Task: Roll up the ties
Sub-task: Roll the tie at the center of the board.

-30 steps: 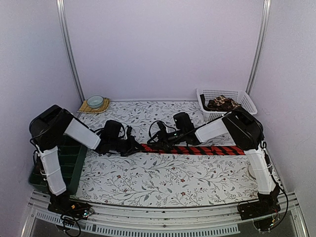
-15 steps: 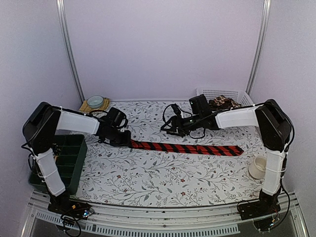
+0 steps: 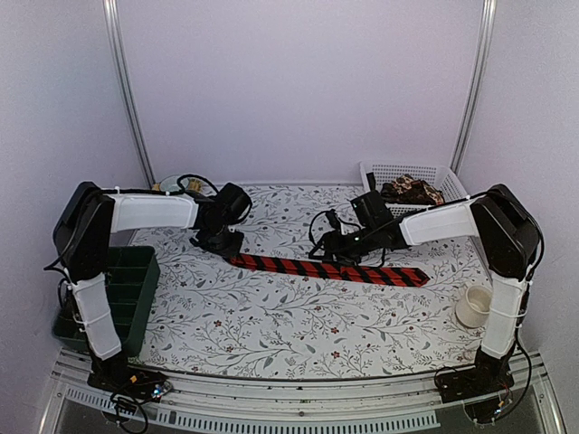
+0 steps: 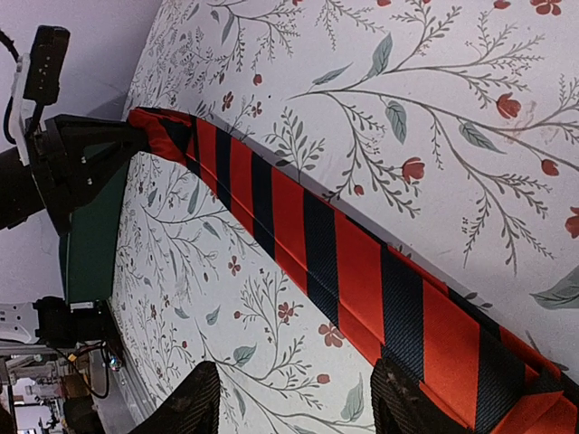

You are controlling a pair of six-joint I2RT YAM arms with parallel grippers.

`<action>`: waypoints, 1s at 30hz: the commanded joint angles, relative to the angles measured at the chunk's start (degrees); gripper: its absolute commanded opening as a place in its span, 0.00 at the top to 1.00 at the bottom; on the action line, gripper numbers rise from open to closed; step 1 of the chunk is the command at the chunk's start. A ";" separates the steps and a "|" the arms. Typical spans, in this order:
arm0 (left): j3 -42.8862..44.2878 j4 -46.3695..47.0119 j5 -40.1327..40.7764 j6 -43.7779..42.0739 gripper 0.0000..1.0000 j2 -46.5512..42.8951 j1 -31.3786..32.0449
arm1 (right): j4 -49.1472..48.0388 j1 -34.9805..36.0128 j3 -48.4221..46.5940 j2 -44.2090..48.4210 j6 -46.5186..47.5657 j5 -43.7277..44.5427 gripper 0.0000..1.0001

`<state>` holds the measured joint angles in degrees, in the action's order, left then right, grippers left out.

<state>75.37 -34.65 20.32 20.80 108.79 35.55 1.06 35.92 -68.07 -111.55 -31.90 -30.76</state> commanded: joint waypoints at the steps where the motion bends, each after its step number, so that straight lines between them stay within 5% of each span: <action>1: 3.14 -7.75 9.39 -1.63 1.00 5.53 3.47 | -0.13 -0.24 0.90 6.90 0.74 2.08 0.43; 10: 9.75 -14.04 18.11 -0.60 1.00 11.23 7.67 | -0.99 -0.24 2.04 7.50 0.47 2.62 0.43; 30: 13.25 -15.11 23.19 4.63 1.00 12.65 9.46 | -1.42 -0.31 1.56 3.73 -0.27 3.68 0.43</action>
<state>86.98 -48.90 40.47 22.92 120.95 43.59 -0.03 35.92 -66.65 -111.50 -32.12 -28.73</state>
